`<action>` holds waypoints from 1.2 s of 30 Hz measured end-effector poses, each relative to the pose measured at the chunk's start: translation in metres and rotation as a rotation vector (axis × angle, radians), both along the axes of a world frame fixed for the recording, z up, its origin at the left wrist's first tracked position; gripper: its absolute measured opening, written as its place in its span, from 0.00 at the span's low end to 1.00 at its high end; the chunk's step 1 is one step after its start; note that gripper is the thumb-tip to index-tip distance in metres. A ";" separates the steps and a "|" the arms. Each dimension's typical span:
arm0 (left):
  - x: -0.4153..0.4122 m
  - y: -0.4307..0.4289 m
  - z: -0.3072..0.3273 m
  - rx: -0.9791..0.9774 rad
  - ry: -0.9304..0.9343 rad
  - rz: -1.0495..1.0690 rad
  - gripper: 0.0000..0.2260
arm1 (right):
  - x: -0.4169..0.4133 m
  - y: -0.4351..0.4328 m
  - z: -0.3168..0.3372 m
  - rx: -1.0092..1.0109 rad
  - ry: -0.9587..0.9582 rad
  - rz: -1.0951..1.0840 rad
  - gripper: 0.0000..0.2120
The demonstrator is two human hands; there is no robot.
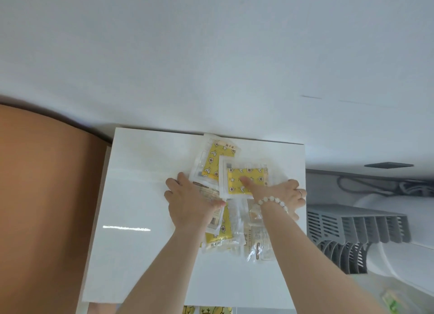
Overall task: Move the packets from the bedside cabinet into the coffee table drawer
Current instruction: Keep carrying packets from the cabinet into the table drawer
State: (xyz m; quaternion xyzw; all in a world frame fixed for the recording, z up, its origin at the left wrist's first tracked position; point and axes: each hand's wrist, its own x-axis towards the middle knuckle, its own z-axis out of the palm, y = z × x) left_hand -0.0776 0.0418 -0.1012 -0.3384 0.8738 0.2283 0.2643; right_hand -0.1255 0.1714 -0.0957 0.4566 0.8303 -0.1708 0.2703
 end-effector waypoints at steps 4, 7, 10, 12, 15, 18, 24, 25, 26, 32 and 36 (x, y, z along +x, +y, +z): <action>0.009 0.002 0.008 -0.003 -0.005 0.033 0.40 | 0.012 0.004 0.000 -0.045 -0.021 -0.067 0.50; 0.021 0.000 0.014 -0.079 -0.026 0.027 0.37 | 0.012 0.000 -0.001 -0.063 -0.015 -0.075 0.43; 0.029 -0.006 0.015 -0.136 -0.046 0.000 0.34 | 0.011 -0.003 0.001 -0.085 -0.022 -0.043 0.38; 0.030 -0.011 0.013 -0.049 -0.054 0.124 0.34 | 0.011 -0.003 0.001 -0.108 -0.012 -0.042 0.36; 0.031 -0.022 0.011 0.102 -0.077 0.357 0.32 | 0.012 -0.005 0.003 -0.129 0.013 0.008 0.32; 0.036 -0.031 0.011 0.167 -0.081 0.379 0.24 | 0.013 -0.009 0.009 -0.144 0.027 0.070 0.28; 0.048 -0.044 0.010 0.237 0.002 0.465 0.16 | 0.021 -0.007 0.015 -0.207 0.111 0.085 0.23; 0.050 -0.046 0.009 0.260 0.022 0.492 0.16 | 0.022 -0.006 0.017 -0.222 0.130 0.070 0.23; 0.053 -0.048 0.007 0.277 0.035 0.512 0.17 | 0.024 -0.005 0.019 -0.236 0.144 0.056 0.23; 0.070 -0.057 0.022 0.285 0.131 0.600 0.17 | 0.036 0.000 0.036 -0.256 0.192 -0.020 0.25; 0.074 -0.067 0.045 0.273 0.208 0.611 0.16 | 0.042 -0.005 0.057 -0.294 0.212 -0.048 0.25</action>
